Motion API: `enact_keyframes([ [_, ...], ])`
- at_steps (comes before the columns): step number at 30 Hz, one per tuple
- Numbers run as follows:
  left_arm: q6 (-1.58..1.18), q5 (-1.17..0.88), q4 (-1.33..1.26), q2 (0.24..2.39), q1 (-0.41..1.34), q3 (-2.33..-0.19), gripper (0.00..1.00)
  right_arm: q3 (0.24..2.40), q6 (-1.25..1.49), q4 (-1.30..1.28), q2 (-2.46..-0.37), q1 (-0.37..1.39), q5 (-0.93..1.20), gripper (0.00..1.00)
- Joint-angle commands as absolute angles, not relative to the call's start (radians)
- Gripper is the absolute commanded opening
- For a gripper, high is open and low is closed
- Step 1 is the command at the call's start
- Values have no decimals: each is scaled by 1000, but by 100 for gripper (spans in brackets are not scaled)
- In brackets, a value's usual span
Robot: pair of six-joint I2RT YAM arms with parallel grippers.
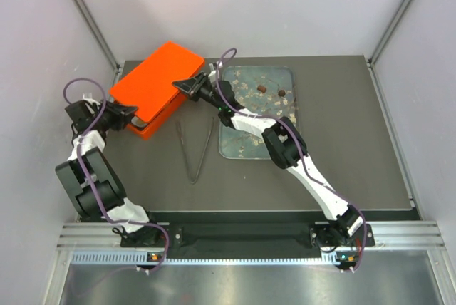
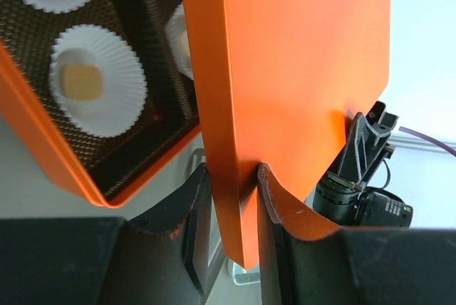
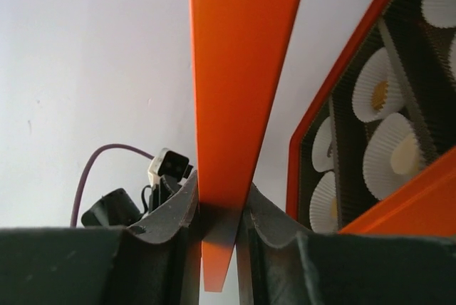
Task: Pack the chocolate
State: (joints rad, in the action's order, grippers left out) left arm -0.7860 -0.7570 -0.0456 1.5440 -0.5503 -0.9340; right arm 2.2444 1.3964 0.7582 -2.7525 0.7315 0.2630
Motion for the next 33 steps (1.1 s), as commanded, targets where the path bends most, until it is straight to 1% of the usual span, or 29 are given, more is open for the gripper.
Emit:
enact_keyframes([
  [1, -650, -608, -3, 1571, -558, -959, 0, 2329, 1267, 793, -2769, 727, 166, 2],
  [5, -585, -509, 81, 1600, -558, -1000, 0, 2388, 1189, 695, -2807, 744, 155, 3],
  [8, -554, -448, 112, 1605, -557, -1031, 0, 2410, 1177, 670, -2826, 746, 137, 9],
  [10, -551, -425, 109, 1609, -557, -1040, 0, 2416, 1166, 652, -2829, 746, 124, 15],
  [14, -551, -443, 115, 1643, -557, -1063, 0, 2421, 1137, 632, -2829, 744, 120, 23],
  [15, -551, -445, 118, 1647, -557, -1069, 0, 2419, 1137, 630, -2829, 741, 118, 27],
  [18, -545, -436, 118, 1652, -557, -1066, 0, 2416, 1146, 626, -2830, 733, 118, 35],
  [20, -551, -452, 111, 1660, -557, -1069, 0, 2413, 1150, 626, -2830, 726, 120, 36],
  [23, -564, -477, 101, 1675, -558, -1075, 0, 2411, 1150, 623, -2830, 719, 120, 36],
  [26, -578, -500, 89, 1675, -557, -1077, 0, 2410, 1155, 621, -2832, 713, 127, 30],
  [27, -581, -514, 84, 1674, -557, -1072, 0, 2407, 1160, 627, -2835, 712, 133, 25],
  [29, -598, -529, 75, 1661, -558, -1069, 1, 2396, 1195, 675, -2838, 712, 135, 21],
  [30, -603, -537, 69, 1657, -557, -1065, 4, 2381, 1212, 704, -2842, 713, 138, 16],
  [31, -607, -534, 68, 1654, -558, -1065, 7, 2378, 1242, 727, -2846, 713, 138, 13],
  [32, -612, -523, 67, 1646, -557, -1072, 16, 2378, 1255, 757, -2853, 712, 138, 9],
  [33, -615, -512, 71, 1644, -557, -1078, 19, 2375, 1265, 776, -2855, 712, 144, 8],
])
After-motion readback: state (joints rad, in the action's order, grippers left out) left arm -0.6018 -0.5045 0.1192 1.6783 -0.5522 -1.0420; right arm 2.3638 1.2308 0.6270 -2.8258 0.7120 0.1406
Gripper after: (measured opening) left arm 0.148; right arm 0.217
